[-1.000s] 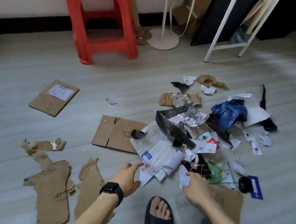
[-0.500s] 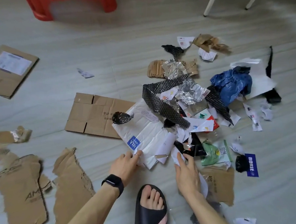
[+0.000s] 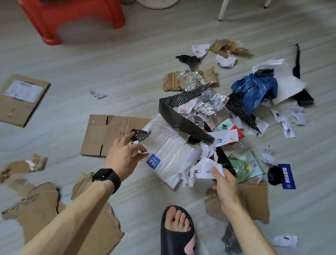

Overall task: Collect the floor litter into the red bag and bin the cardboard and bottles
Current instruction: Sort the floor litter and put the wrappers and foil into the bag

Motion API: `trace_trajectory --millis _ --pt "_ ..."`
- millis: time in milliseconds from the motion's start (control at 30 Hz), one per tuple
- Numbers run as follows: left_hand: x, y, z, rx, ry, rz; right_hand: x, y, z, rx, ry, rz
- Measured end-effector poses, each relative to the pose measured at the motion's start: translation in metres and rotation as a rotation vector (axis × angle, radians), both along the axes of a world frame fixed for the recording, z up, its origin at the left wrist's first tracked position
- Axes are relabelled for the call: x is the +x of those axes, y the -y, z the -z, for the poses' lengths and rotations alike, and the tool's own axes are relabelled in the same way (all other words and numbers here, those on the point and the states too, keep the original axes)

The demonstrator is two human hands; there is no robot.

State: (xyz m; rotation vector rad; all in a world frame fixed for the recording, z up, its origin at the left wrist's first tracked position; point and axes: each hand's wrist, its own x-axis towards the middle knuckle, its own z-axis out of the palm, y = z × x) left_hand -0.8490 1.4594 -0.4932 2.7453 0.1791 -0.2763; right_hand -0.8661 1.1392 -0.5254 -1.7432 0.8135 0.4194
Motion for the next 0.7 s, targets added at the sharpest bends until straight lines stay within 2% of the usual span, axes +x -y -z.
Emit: trace_trajectory --millis 67,233,333,467,700 --pt "0.019 -0.006 -0.004 0.098 -0.039 0.023 -0.002 -0.015 0.001 0.084 -0.034 -0.041" --pt "0.042 -0.008 0.002 0.124 -0.215 0.099 0.007 -0.051 0.014 -0.103 -0.076 -0.289" --pt "0.038 -0.006 0.006 0.163 -0.158 0.060 0.010 -0.060 0.026 -0.336 -0.068 -0.345" --pt "0.026 -0.009 0.001 0.216 -0.120 0.041 0.005 -0.060 0.031 -0.409 -0.073 -0.414" --pt "0.003 -0.031 -0.034 0.140 -0.161 -0.120 0.002 -0.057 0.026 -0.270 -0.123 -0.218"
